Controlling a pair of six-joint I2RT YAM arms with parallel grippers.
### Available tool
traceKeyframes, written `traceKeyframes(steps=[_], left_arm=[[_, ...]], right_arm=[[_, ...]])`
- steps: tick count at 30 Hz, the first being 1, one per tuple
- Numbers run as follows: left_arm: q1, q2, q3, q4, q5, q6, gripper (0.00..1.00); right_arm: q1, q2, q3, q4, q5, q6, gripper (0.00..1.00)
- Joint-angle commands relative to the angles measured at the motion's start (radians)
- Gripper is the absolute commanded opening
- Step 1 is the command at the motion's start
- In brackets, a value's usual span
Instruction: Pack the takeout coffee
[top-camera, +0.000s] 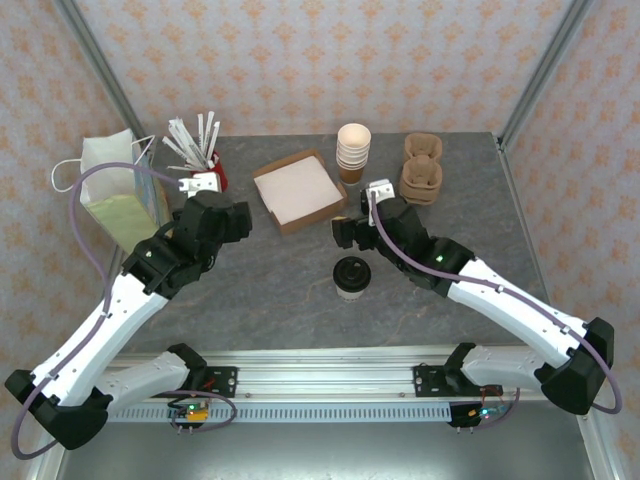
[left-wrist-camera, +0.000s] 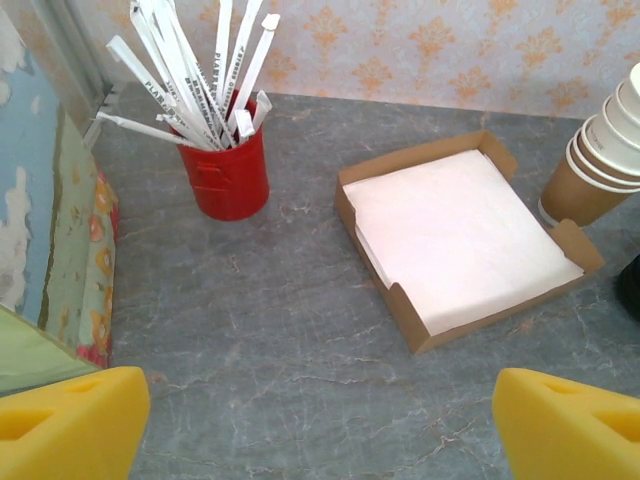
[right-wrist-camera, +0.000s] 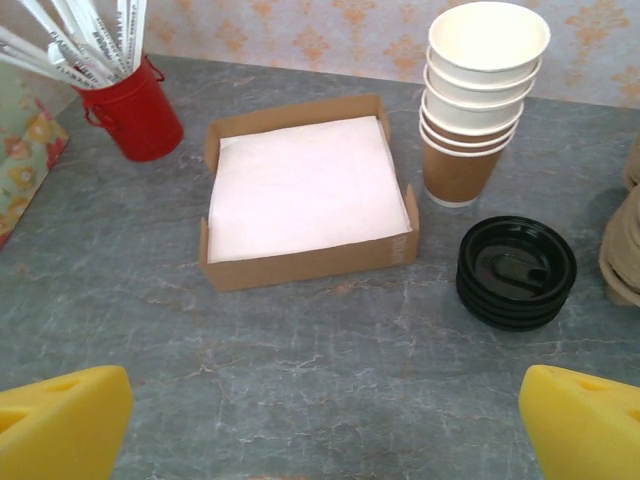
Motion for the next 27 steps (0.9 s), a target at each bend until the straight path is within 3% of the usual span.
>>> traceKeyframes(steps=[1, 7, 13, 21, 27], left_arm=[[0.011, 0.021, 0.03, 0.001, 0.012, -0.004, 0.9], [0.02, 0.144, 0.087, 0.031, 0.157, 0.005, 0.9], [0.02, 0.261, 0.14, 0.052, 0.248, 0.047, 0.9], [0.021, 0.315, 0.142, 0.122, 0.333, 0.037, 0.89], [0.021, 0.316, 0.126, 0.153, 0.362, 0.022, 0.88]], right_arm=[[-0.003, -0.005, 0.016, -0.006, -0.024, -0.028, 0.99], [-0.019, -0.004, 0.03, -0.043, 0.056, -0.018, 0.99], [-0.125, 0.031, 0.056, -0.032, 0.067, 0.003, 1.0], [-0.508, 0.23, 0.171, -0.026, -0.018, 0.078, 0.98], [-0.636, 0.509, 0.427, -0.139, -0.003, 0.082, 0.85]])
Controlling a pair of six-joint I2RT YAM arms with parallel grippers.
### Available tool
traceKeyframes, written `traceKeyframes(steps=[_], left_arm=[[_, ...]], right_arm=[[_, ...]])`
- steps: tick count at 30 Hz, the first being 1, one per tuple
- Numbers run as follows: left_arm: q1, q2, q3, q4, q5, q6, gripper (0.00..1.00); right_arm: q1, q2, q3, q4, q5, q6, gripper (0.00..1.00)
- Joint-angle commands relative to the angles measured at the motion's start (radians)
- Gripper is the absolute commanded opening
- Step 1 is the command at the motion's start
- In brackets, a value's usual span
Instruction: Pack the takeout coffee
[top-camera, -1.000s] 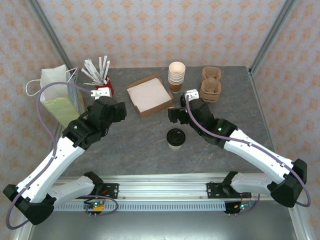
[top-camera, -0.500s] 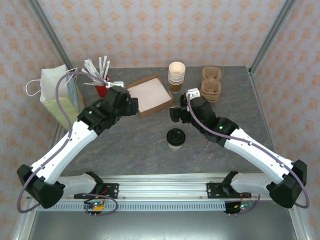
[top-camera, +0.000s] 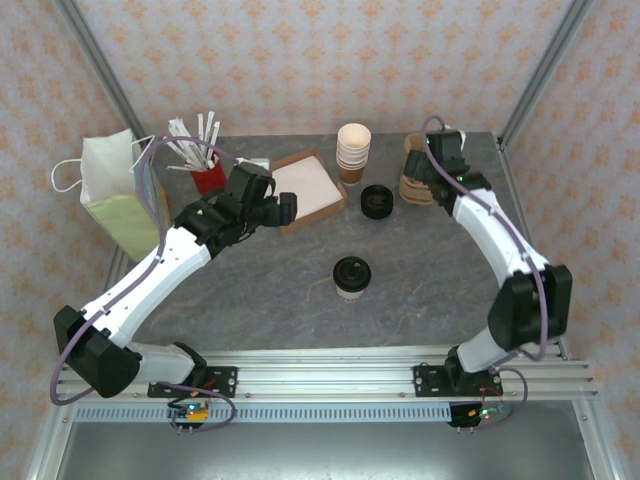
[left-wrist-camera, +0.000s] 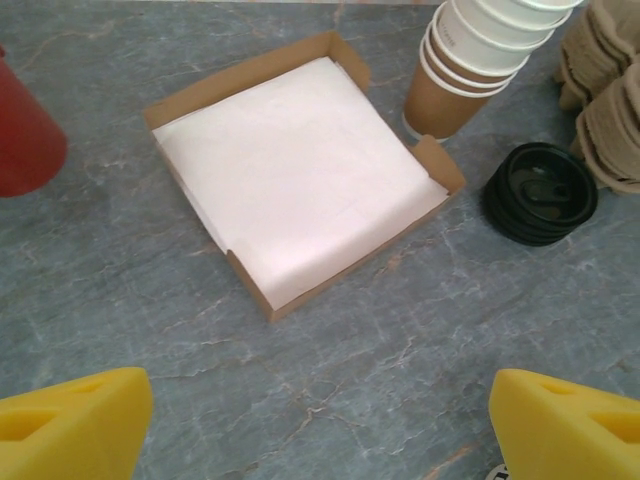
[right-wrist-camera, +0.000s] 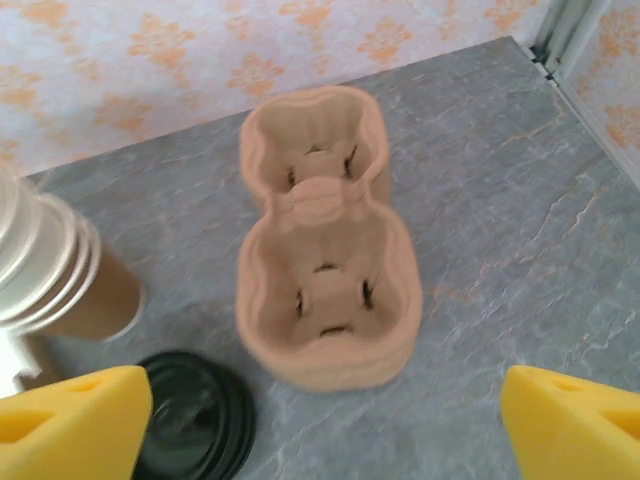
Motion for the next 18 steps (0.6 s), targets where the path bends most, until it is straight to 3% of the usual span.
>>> traceKeyframes(steps=[1, 7, 12, 18], left_arm=[[0.007, -0.003, 0.003, 0.037, 0.026, -0.011, 0.88], [0.008, -0.009, 0.009, 0.027, 0.023, -0.002, 0.87], [0.008, -0.011, 0.007, 0.016, 0.01, 0.005, 0.87], [0.008, -0.018, 0.001, 0.003, 0.002, 0.009, 0.87]], right_arm=[[-0.028, 0.114, 0.123, -0.084, 0.002, 0.013, 0.82], [-0.066, 0.376, 0.406, -0.228, -0.021, -0.031, 0.65], [-0.071, 0.538, 0.582, -0.325, -0.049, -0.071, 0.6], [-0.075, 0.624, 0.676, -0.366, -0.021, -0.117, 0.57]])
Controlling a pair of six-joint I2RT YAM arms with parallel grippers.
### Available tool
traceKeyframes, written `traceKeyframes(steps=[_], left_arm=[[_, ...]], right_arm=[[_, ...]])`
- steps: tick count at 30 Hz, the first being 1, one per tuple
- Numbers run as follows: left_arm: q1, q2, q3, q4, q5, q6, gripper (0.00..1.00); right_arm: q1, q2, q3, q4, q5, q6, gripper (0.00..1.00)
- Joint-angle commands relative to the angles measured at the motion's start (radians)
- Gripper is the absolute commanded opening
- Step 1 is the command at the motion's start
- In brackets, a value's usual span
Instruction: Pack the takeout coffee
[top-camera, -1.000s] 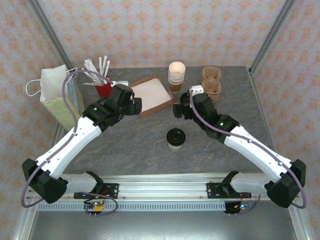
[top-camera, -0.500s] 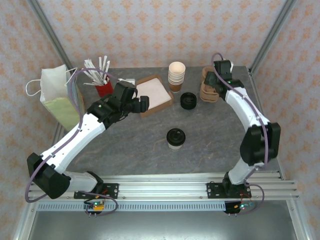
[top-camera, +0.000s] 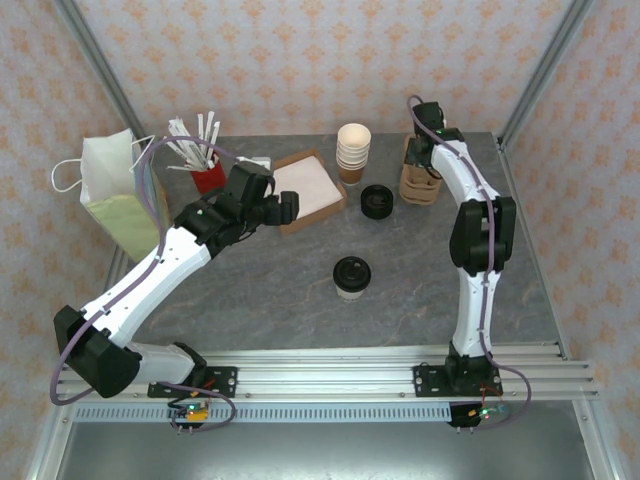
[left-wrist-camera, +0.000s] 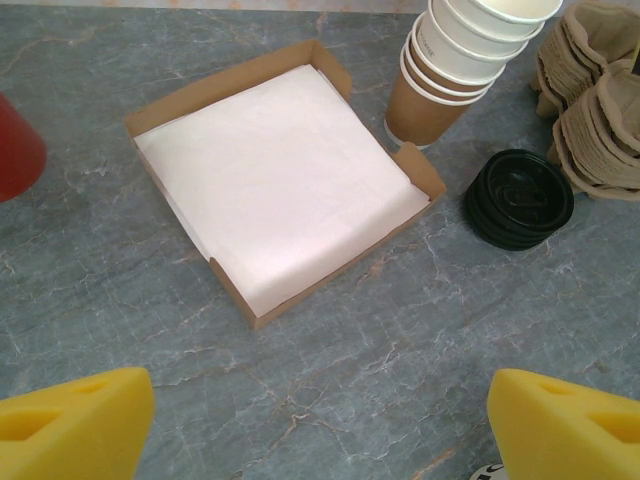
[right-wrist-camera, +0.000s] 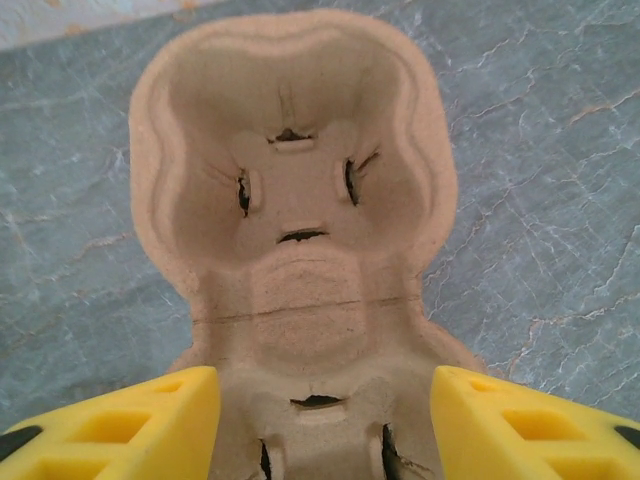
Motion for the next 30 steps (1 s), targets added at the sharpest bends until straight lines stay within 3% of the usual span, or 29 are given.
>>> traceKeyframes(steps=[1, 19, 30], left_arm=[[0.007, -0.017, 0.001, -0.014, -0.016, 0.009, 0.87], [0.008, -0.011, -0.006, -0.014, -0.016, 0.002, 0.87], [0.008, -0.022, -0.014, -0.018, -0.02, 0.003, 0.87]], right_arm=[[-0.01, 0.022, 0.06, -0.069, 0.016, -0.047, 0.57], [-0.027, 0.104, 0.151, -0.107, -0.062, -0.09, 0.54], [-0.027, 0.137, 0.195, -0.126, -0.067, -0.108, 0.46]])
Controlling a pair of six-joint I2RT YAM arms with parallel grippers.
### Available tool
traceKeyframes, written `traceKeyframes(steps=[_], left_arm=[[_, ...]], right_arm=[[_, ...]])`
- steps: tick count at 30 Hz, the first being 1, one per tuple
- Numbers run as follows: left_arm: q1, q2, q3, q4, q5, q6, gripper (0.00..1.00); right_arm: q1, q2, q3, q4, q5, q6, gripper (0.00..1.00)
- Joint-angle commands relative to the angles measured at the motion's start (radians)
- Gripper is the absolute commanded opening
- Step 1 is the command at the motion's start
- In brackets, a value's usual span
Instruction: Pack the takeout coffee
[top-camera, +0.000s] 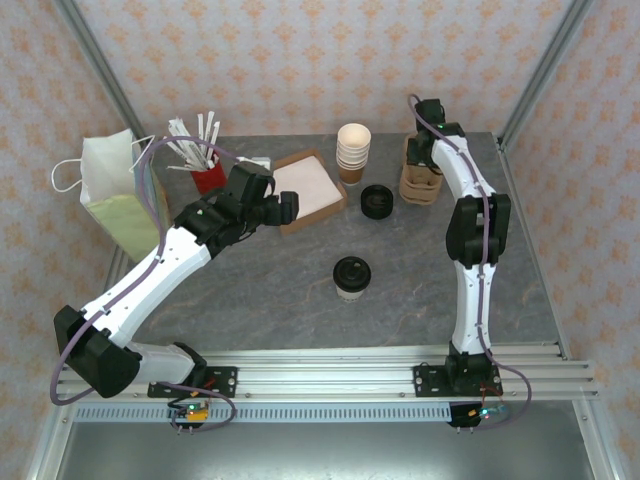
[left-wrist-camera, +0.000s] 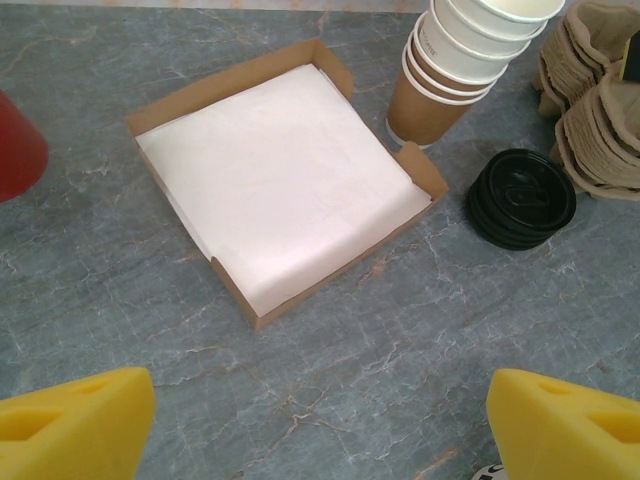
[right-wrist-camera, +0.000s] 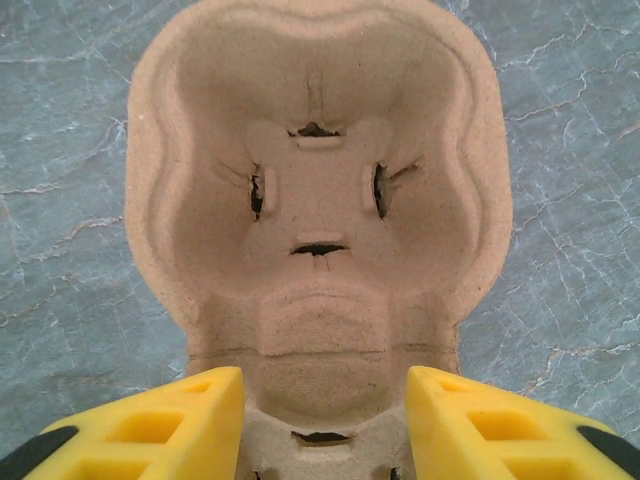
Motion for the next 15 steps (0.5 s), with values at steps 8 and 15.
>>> traceKeyframes(steps=[8, 15], left_arm=[[0.008, -0.026, -0.014, -0.017, -0.018, 0.001, 0.87], [0.007, -0.025, -0.014, -0.019, -0.013, 0.0, 0.87]], right_arm=[[-0.003, 0.058, 0.08, -0.057, 0.014, -0.026, 0.46], [-0.005, 0.06, 0.078, -0.059, 0.023, -0.03, 0.47]])
